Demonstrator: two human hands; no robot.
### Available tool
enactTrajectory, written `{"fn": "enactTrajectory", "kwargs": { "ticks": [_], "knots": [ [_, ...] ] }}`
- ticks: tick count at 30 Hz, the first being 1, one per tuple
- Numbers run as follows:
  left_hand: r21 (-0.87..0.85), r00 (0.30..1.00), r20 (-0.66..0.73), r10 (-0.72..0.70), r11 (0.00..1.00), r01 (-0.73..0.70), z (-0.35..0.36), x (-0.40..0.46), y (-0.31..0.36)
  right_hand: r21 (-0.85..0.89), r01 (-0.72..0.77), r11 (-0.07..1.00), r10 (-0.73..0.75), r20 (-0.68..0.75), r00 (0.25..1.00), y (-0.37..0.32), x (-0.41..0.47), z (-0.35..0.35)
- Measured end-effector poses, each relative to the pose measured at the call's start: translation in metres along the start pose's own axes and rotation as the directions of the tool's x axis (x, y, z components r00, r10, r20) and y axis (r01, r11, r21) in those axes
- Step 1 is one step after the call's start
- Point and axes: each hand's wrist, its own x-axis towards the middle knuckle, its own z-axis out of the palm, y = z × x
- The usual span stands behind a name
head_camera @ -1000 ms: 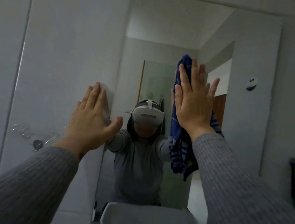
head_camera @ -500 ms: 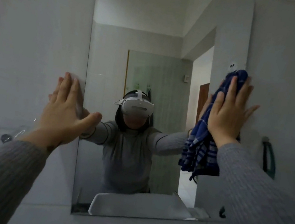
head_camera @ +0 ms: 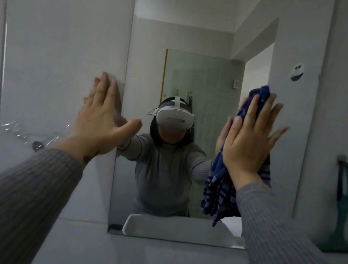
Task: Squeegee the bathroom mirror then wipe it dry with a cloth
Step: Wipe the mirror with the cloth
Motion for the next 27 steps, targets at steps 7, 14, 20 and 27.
{"fn": "enactTrajectory", "kwargs": {
  "ticks": [7, 14, 20, 27],
  "knots": [
    [-0.024, 0.997, -0.070, 0.036, 0.999, -0.038, 0.011, -0.030, -0.013, 0.064, 0.308, 0.949, -0.311, 0.044, 0.949, -0.093, -0.020, 0.009],
    [0.100, 0.998, 0.041, 0.044, 0.994, -0.048, 0.043, -0.100, -0.021, 0.119, 0.562, 0.819, -0.574, 0.130, 0.809, -0.147, -0.061, 0.018],
    [0.194, 0.990, 0.137, -0.012, 0.981, -0.015, 0.065, -0.126, -0.026, 0.120, 0.682, 0.721, -0.692, 0.144, 0.707, -0.133, -0.094, 0.024],
    [0.161, 0.989, 0.148, -0.029, 0.987, 0.004, 0.065, -0.123, -0.022, 0.076, 0.669, 0.739, -0.671, 0.177, 0.721, -0.078, -0.104, 0.015]
  ]
}}
